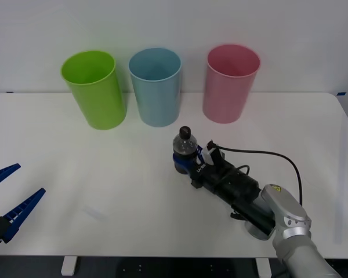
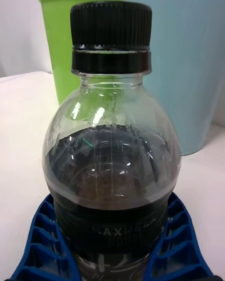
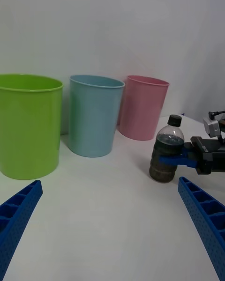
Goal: Grasp the object on the table and drop it into the matching bin: aluminum can to the light blue bin, PET bottle to the pink bin.
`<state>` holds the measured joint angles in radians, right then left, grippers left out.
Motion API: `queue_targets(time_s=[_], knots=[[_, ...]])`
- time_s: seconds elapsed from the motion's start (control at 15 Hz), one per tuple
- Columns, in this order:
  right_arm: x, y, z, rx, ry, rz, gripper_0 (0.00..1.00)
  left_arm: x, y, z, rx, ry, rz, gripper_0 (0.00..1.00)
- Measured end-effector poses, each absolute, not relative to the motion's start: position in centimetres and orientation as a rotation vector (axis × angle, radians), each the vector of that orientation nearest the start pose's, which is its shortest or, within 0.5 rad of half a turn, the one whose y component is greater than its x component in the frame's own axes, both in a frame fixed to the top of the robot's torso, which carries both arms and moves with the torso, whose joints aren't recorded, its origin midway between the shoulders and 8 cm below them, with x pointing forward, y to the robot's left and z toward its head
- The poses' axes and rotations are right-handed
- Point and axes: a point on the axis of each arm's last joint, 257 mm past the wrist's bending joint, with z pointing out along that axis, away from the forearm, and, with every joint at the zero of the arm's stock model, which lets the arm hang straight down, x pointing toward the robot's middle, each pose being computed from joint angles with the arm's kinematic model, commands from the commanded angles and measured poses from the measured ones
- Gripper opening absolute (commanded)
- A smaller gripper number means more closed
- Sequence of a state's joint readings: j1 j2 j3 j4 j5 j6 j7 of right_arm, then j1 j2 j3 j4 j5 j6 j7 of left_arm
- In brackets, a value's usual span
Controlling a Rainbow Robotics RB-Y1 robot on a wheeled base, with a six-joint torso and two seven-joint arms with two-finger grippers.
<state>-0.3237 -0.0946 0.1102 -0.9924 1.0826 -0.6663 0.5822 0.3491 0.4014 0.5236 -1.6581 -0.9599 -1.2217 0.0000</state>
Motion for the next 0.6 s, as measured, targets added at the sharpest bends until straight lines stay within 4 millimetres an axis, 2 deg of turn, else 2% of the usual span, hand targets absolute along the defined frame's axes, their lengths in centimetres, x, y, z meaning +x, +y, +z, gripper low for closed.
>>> queue_targets(time_s=[0.27, 0.6], knots=[[53.9, -3.5, -27.3, -0.692, 1.447, 0.479, 0.00, 34.2, 33.0, -16.9, 0.465, 1.441, -0.567, 1.00], [54.5, -6.1, -24.8, -0.617, 1.430, 0.500, 0.00, 34.2, 33.0, -16.9, 0.465, 1.441, -0.567, 1.00]])
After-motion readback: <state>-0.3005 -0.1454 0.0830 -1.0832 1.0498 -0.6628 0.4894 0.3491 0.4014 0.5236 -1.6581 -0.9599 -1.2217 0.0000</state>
